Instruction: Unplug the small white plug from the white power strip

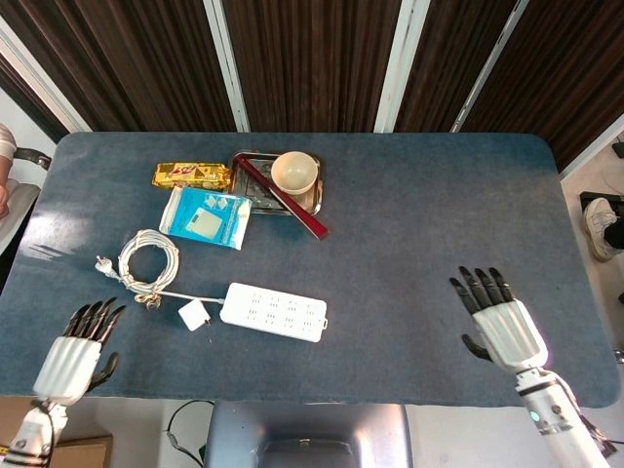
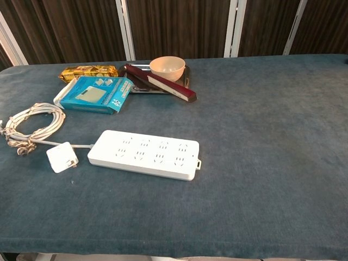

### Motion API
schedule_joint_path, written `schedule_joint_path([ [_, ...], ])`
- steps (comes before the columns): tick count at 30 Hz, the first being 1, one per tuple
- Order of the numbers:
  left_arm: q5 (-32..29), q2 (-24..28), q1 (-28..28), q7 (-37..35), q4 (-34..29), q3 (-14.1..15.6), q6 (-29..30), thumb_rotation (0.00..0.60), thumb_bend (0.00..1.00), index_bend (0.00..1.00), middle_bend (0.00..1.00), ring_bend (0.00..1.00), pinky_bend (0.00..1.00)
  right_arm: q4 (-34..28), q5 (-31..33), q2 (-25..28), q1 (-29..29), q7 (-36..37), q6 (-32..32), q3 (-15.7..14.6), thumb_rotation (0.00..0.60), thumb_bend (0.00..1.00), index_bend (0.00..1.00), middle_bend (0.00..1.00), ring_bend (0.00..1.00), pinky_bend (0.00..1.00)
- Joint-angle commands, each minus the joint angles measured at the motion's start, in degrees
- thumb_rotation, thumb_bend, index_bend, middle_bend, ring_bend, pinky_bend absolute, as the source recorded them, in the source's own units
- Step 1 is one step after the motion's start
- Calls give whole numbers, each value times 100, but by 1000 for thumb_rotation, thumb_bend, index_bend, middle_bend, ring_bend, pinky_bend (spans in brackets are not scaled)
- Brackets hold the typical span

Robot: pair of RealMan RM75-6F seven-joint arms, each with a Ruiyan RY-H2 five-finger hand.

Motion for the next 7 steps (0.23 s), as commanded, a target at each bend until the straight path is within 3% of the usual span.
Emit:
schedule_joint_path([
  [1,80,354,227,-256,-254,169,131,600,472,0,0,0,72,1218,193,-205,-1021,1494,817,-120,600,349,0,0,0,0],
  [7,-51,385,366,-257,-243,-51,241,600,472,0,0,0,71,1493,-90,-275,-1259,1863,1358,156,600,316,0,0,0,0],
])
